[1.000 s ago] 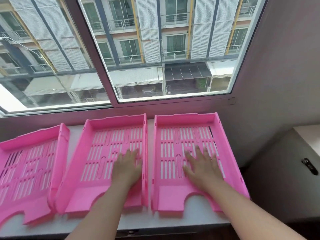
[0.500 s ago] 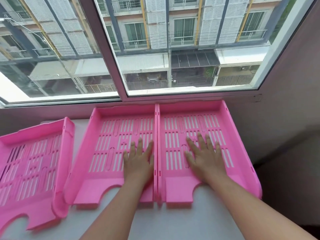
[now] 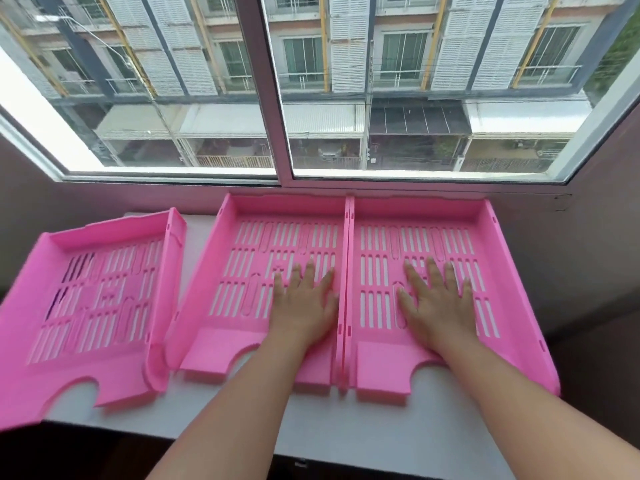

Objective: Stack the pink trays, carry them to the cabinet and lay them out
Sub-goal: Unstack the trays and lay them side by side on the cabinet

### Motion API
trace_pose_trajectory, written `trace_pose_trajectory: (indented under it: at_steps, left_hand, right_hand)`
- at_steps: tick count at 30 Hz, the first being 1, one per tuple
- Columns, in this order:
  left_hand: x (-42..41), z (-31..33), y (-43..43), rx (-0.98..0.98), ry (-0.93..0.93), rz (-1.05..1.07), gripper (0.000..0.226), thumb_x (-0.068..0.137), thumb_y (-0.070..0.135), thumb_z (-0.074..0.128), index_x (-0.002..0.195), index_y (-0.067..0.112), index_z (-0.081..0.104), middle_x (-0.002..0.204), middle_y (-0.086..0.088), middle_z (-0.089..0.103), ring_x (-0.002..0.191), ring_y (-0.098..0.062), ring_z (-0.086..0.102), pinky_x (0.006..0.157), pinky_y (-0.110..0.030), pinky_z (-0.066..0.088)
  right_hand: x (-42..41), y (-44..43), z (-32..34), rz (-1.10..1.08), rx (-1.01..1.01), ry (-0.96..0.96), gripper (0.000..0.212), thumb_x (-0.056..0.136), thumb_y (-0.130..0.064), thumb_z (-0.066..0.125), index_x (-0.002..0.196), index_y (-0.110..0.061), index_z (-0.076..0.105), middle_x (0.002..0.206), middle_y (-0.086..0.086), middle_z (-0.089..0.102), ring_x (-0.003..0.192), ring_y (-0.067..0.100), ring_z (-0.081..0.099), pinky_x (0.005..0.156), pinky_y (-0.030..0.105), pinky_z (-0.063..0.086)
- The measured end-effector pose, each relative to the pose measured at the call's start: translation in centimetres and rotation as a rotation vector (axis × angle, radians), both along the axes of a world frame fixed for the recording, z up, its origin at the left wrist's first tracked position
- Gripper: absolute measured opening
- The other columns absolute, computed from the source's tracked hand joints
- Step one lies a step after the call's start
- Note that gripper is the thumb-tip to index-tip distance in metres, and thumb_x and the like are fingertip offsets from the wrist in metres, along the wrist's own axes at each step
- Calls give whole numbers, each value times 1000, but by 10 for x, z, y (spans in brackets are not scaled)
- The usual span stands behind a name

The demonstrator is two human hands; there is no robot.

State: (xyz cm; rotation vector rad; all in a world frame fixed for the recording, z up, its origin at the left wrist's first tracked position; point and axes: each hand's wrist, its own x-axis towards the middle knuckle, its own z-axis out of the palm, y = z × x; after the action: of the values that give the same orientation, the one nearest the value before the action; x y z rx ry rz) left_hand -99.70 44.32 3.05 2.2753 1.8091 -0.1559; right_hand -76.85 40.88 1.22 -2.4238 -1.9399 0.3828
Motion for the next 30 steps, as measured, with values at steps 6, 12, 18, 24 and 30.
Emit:
trace_pose_trajectory:
  at_steps: [6, 12, 18, 24, 30]
  left_hand:
    - [-67, 33, -4, 138, 8, 56, 59, 95, 47, 37, 151, 30, 30, 161, -8, 28, 150, -30, 20, 121, -52, 13]
    - [-167, 61, 7, 217, -82, 196, 58, 94, 43, 46, 149, 27, 39, 157, -9, 37, 145, -28, 34, 116, -49, 30]
    - [-279, 64, 17, 235, -124, 297, 58, 93, 39, 49, 149, 27, 39, 159, -8, 33, 146, -28, 30, 118, -46, 26]
    - [-334, 32, 19, 136, -156, 342, 61, 92, 42, 46, 150, 27, 35, 160, -9, 31, 148, -28, 26, 120, -48, 24]
    - [-325, -7, 13, 43, -107, 277, 64, 93, 54, 36, 153, 35, 22, 165, -4, 15, 151, -31, 12, 122, -53, 13]
  right_hand:
    - [-39, 22, 45, 5, 187, 103, 62, 95, -51, 31, 153, -32, 23, 162, 6, 21, 150, 28, 12, 121, 52, 11]
    - [-122, 44, 79, 80, 266, 154, 62, 94, -50, 32, 153, -32, 23, 162, 5, 22, 151, 27, 13, 120, 49, 11]
    - [-203, 52, 78, 78, 222, 148, 64, 94, -50, 34, 154, -34, 20, 163, 4, 20, 151, 28, 12, 121, 49, 13]
    - [-260, 57, 62, 47, 163, 143, 64, 94, -48, 36, 154, -32, 21, 163, 6, 20, 151, 30, 12, 121, 49, 15]
    - [-273, 42, 30, -5, 33, 68, 63, 94, -51, 32, 154, -34, 18, 164, 6, 14, 151, 33, 8, 121, 52, 14]
